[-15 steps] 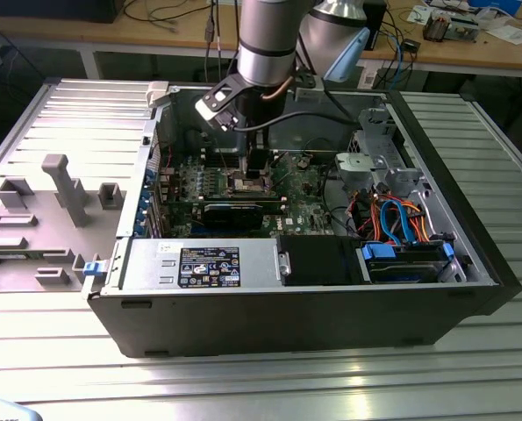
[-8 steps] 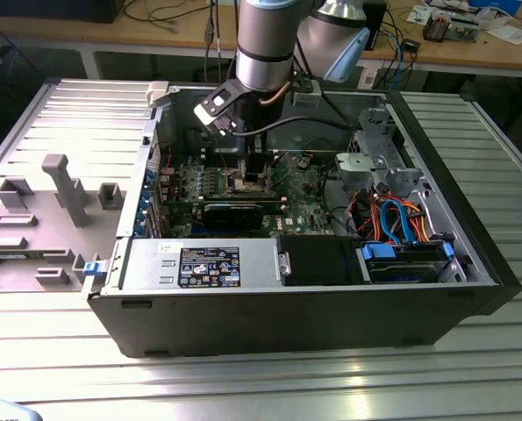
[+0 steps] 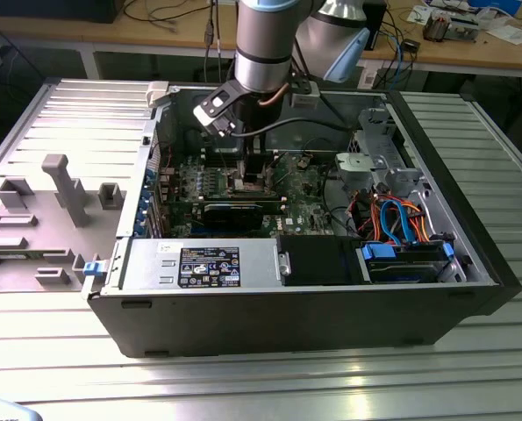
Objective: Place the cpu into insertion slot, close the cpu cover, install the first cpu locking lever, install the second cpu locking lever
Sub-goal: 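Place the cpu into insertion slot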
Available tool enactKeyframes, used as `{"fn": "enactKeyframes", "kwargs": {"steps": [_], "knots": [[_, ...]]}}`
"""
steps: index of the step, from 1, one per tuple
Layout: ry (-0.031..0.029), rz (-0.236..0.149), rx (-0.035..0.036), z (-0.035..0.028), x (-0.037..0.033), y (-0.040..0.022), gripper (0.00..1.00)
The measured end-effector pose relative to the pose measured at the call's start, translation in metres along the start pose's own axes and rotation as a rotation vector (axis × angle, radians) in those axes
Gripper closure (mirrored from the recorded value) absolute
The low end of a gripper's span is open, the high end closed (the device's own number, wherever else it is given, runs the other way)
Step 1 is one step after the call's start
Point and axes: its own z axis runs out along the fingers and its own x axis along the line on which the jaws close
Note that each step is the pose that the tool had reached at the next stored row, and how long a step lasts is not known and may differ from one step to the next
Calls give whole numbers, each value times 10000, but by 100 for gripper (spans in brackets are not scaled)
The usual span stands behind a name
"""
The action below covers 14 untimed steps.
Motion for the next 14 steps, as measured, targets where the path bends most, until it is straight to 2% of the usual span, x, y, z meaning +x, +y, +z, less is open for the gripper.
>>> {"fn": "enactKeyframes", "kwargs": {"steps": [14], "knots": [[-1,0,1,37,6,0,45]]}}
